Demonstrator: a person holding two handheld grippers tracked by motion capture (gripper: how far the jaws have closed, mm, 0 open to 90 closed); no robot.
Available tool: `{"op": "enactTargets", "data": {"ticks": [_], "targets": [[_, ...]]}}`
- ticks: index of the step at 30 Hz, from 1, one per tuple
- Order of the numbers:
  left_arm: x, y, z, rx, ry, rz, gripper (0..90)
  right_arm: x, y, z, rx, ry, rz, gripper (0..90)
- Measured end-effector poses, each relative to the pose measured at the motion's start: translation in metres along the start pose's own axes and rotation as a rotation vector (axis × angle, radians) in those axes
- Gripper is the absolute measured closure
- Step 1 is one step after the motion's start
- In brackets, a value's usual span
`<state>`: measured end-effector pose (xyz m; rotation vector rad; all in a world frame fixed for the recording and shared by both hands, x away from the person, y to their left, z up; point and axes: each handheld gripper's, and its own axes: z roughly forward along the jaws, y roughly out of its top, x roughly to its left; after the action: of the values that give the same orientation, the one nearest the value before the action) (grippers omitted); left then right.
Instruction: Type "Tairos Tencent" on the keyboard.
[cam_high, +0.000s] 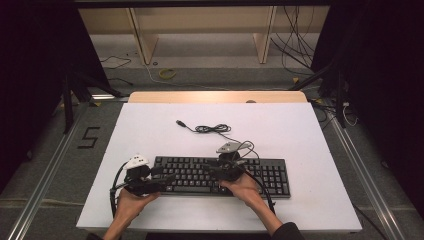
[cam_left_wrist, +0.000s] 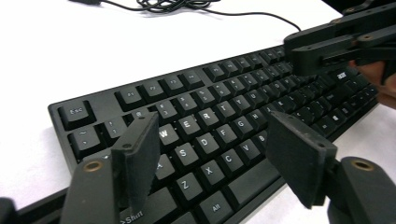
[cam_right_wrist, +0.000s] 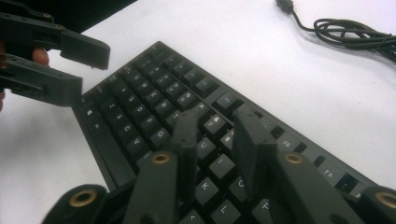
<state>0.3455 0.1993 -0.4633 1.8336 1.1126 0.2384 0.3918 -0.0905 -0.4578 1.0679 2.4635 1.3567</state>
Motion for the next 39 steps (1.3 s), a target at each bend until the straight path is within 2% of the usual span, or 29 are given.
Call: {"op": "enactTargets", "data": {"ticks": [11, 17, 29, 39], "targets": [[-0.004, -0.001, -0.003, -0.027, -0.021, 0.004, 31.2, -0.001, -0.001, 0.004, 0.016, 0.002, -0.001, 84.6], [-0.005, -0.002, -0.006, -0.048, -0.014, 0.008, 29.3, 0.0, -0.002, 0.007, 0.035, -0.012, -0.007, 89.8], [-0.007, -0.003, -0.009, -0.057, -0.024, 0.002, 28.8, 0.001, -0.005, 0.016, 0.082, -0.039, -0.011, 90.0], [-0.006, -0.003, -0.01, -0.05, -0.023, 0.004, 28.4, 0.0, -0.007, 0.02, 0.101, -0.047, -0.008, 90.0]]}}
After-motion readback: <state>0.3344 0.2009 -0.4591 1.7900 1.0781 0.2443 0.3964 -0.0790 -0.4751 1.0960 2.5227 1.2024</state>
